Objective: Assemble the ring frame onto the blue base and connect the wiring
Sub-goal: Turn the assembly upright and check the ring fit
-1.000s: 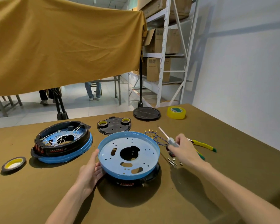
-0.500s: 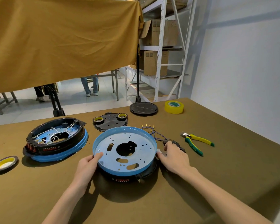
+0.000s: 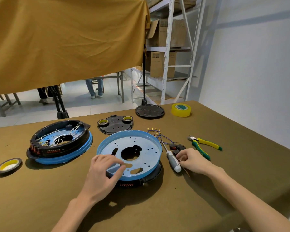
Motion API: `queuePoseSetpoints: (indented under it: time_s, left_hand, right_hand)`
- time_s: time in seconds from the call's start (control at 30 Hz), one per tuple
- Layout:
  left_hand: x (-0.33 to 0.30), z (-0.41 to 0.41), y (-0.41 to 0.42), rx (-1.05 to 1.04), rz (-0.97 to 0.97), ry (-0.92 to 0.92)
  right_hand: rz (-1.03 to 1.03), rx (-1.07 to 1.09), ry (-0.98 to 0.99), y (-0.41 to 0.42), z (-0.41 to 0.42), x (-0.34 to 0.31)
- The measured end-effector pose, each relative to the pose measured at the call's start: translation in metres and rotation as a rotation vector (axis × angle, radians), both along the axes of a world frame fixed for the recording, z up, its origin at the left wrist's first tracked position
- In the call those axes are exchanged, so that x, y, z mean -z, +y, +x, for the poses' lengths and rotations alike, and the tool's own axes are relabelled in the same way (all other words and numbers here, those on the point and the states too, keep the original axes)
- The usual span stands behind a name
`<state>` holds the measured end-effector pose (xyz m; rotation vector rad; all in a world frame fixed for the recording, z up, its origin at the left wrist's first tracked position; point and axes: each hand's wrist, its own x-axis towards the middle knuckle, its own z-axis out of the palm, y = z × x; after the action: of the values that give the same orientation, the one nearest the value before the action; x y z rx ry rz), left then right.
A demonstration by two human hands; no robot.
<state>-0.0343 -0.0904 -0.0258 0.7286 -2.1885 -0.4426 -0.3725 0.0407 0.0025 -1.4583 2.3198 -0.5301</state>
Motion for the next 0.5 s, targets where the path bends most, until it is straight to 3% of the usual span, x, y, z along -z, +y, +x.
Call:
queuePoseSetpoints:
  time_s: [0.27, 0.5]
  left_hand:
    - [0.005, 0.008, -0.006, 0.072, -0.161, -0.161]
    - [0.010, -0.001, 0.001, -0.014, -0.242, -0.121]
  right_hand:
    - [-0.002, 0.029, 0.140, 0.001, 0.008, 0.004]
    - [0.032, 0.037, 0.305, 0.000, 0.010, 0.002]
